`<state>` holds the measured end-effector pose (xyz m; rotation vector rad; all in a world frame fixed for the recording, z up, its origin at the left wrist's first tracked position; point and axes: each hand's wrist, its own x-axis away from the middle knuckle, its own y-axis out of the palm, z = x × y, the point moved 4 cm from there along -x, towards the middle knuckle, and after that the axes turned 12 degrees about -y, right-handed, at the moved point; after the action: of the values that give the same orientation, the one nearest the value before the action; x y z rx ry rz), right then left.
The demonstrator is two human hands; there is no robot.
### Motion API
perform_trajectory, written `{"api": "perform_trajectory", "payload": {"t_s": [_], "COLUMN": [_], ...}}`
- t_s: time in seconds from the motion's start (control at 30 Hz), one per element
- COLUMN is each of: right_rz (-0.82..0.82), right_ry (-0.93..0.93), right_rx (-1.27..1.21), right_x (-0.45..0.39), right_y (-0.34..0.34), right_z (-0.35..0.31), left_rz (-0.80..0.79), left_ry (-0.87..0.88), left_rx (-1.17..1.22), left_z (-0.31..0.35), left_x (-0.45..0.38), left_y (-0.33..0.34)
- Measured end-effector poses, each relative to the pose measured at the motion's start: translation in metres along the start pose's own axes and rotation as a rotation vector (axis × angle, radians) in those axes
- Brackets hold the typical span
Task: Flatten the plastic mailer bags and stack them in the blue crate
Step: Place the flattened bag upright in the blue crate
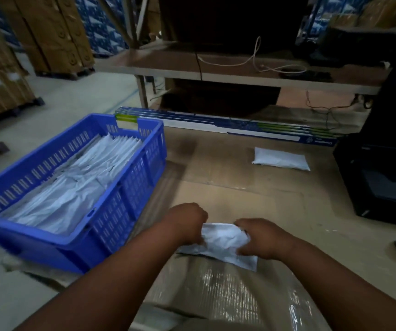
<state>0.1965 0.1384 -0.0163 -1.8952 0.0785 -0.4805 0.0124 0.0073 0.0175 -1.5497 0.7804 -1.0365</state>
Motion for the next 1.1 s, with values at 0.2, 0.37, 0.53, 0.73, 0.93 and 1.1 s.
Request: {"api": "perform_trajectory", "payload": {"t_s": [0.2, 0.37, 0.53, 0.73, 0.93, 1.1], "right_rz": [0.024, 0.038, -0.020, 0.036, -0.097, -0.315], "right_ry": [-0.293, -0.485, -0.653, -0.762, -0.752, -0.640], "right_rx": [-0.036, 0.001, 0.101, 0.219, 0.343, 0.544], "right_x": [-0.022, -0.070, -0.119, -0.162, -0.232, -0.297], "right_y": [-0.070, -0.146, -0.204, -0.255, -0.256, -0.210], "right_z": [-0.015, -0.075, -0.160, -0.257, -0.338, -0.367], "left_rz": [0.007, 0.157, 0.157, 0.264, 0.120, -0.105], "left_ry": [-0.244, -0.445, -0.630, -0.713, -0.727, -0.669], "left_rx": [0.043, 0.141, 0.128, 0.253, 0.285, 0.239], "left_z": [-0.022, -0.059, -0.121, -0.200, -0.280, -0.315], "left_x": [0.035, 0.082, 0.123, 0.161, 0.163, 0.130], "left_y": [-0.048, -0.103, -0.143, -0.174, -0.155, -0.113]}}
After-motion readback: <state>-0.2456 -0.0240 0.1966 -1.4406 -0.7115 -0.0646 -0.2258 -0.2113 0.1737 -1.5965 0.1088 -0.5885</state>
